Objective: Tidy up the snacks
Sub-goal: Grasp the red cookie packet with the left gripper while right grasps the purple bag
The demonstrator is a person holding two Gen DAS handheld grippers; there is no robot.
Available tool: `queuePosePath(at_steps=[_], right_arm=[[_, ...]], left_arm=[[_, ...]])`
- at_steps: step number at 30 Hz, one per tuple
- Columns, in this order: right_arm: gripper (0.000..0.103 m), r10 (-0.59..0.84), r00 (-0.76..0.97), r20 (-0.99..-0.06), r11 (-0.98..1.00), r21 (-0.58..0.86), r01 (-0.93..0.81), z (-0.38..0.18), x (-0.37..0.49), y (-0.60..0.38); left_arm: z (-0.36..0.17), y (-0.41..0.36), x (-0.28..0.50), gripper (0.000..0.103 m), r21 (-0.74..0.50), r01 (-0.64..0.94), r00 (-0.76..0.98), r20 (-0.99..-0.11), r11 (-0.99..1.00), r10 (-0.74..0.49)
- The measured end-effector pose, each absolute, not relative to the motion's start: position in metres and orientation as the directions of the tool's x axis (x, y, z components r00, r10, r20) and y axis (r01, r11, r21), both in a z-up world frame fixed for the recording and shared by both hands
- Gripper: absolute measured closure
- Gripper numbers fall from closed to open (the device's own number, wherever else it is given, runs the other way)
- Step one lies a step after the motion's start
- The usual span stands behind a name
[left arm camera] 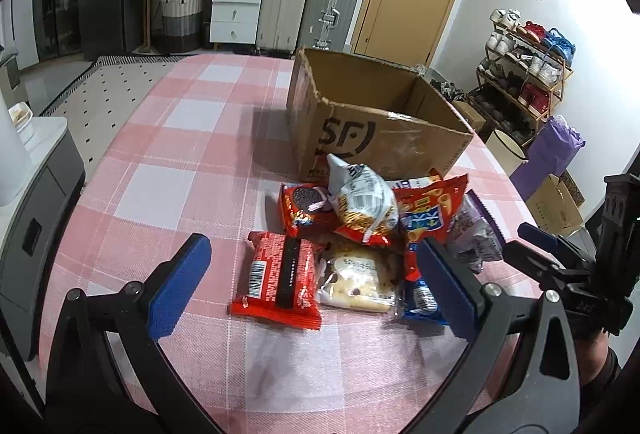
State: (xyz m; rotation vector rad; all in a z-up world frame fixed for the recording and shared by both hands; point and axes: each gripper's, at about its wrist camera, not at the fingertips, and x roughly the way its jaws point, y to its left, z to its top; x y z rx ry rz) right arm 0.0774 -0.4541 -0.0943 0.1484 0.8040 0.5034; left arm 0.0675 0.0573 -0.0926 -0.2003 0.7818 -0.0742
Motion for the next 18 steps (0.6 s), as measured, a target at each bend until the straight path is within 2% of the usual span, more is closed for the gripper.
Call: queuePosePath(at_steps=[6, 8, 13, 16, 18], right_arm=[[0.003, 0.475, 0.537, -0.697, 0.876, 0.312, -0.369, -0.118, 0.096, -0.449], [0.007, 0.478, 0.528, -0.702, 0.873, 0.314, -0.373, -0.122, 0.099, -0.448], [0.01, 0.472, 0.515, -0.715, 0.876, 0.315, -0.366, -0.129, 0.109, -0.447], [0.021, 0.474, 0.505, -0.721, 0.874, 0.318, -0.366, -0.133, 0.115, -0.446], [0.022, 0.474, 0.496, -0.728, 0.874, 0.319, -0.366, -0.137, 0.12, -0.444]], left_arm=[[-0.107, 0.063, 0.078, 0.001, -0.209, -0.025, 0.693, -0.709, 0.978, -0.133], [-0.111, 0.066, 0.083, 0.001, -0.21, -0.032, 0.687, -0.714, 0.977, -0.131], [-0.12, 0.069, 0.095, 0.001, -0.211, -0.043, 0.677, -0.725, 0.977, -0.127], [-0.122, 0.07, 0.095, 0.001, -0.212, -0.051, 0.673, -0.729, 0.976, -0.124], [-0.124, 0.072, 0.095, 0.001, -0.212, -0.058, 0.67, -0.732, 0.976, -0.119]])
